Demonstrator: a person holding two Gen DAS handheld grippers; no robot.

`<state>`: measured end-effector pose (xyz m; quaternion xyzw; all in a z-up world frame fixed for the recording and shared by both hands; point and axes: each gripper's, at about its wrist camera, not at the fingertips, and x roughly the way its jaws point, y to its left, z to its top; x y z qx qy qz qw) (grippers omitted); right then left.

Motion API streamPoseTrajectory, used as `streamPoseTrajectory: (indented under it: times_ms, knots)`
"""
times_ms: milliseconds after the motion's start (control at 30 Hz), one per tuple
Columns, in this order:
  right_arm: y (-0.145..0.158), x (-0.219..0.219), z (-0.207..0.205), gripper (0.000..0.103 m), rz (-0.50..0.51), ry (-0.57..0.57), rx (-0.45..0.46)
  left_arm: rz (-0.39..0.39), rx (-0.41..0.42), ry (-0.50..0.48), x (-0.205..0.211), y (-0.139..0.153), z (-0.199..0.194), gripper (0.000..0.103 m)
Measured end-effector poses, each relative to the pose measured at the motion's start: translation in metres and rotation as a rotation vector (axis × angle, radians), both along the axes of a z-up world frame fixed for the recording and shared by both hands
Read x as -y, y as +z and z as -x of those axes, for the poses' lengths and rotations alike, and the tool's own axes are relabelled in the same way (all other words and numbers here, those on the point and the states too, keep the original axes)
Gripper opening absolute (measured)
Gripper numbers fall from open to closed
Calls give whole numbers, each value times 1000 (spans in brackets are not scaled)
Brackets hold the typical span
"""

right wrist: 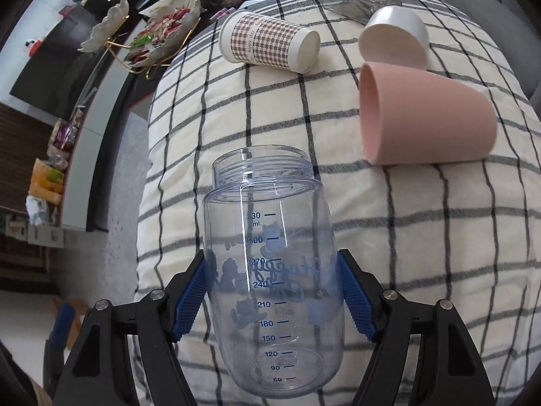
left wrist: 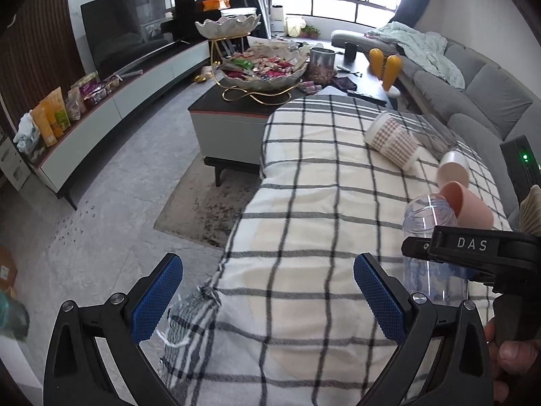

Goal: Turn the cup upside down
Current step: 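Rotate the held bottle so its opening faces the table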

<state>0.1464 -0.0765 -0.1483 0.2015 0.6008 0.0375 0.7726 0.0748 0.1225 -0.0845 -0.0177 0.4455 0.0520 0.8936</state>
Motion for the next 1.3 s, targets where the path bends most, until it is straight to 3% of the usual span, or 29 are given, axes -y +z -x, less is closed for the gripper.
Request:
streamPoseTrajectory:
  times_ms: [300, 500, 633, 833, 1133, 1200, 1300]
  knots:
    - [-24, -5, -17, 74, 9, 6, -39, -25, -7, -1, -1, -10, -13, 103]
    - [-20, -2, -15, 74, 7, 14, -31, -11, 9, -22, 3, -7, -10, 103]
    - [-3, 4, -10, 82, 3, 12, 23, 16, 50, -45, 6, 4, -3, 103]
    - [27, 29, 8, 82, -17, -3, 118, 52, 97, -86, 22, 15, 7, 103]
    - [67, 91, 73, 82, 161, -91, 319, 118, 215, -199, 75, 1, 21, 103]
    - [70, 102, 87, 82, 194, -108, 345, 189, 270, -225, 84, -5, 25, 103]
    - [70, 116, 100, 83, 221, -116, 354, 195, 285, -256, 99, -12, 24, 103]
